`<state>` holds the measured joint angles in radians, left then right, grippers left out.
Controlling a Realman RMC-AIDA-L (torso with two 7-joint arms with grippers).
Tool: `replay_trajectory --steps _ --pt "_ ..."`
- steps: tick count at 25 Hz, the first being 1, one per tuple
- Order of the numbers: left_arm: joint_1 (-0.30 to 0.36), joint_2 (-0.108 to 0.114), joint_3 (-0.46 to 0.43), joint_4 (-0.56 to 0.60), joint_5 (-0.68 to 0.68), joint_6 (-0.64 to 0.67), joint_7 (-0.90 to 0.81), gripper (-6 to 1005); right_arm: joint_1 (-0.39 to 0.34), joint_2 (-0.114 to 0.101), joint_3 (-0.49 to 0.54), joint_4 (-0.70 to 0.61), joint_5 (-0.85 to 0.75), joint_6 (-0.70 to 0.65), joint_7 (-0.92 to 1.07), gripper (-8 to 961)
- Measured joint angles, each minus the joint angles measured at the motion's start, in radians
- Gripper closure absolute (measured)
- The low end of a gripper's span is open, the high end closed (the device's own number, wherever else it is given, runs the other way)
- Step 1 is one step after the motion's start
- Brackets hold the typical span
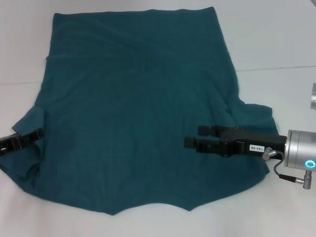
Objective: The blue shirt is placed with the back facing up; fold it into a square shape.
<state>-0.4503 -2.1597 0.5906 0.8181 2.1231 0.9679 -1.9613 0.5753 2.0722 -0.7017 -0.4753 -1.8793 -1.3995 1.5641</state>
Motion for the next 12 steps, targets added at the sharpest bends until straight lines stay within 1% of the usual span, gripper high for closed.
replay_trajectory --steps 1,8,12 --pt "0.0 0.0 0.0 -0.002 0.002 0.0 0.0 197 0.0 0.0 -0.001 0.0 0.0 0.0 0.001 39" --pt "-0.005 0.0 0.009 -0.03 0.003 -0.008 0.003 198 0.0 -0.001 -0.01 0.0 0.0 -0.002 0.006 39" --pt "-0.006 0.0 0.036 -0.038 0.005 -0.031 0.004 198 -0.003 -0.001 -0.012 0.0 0.0 -0.002 0.006 39"
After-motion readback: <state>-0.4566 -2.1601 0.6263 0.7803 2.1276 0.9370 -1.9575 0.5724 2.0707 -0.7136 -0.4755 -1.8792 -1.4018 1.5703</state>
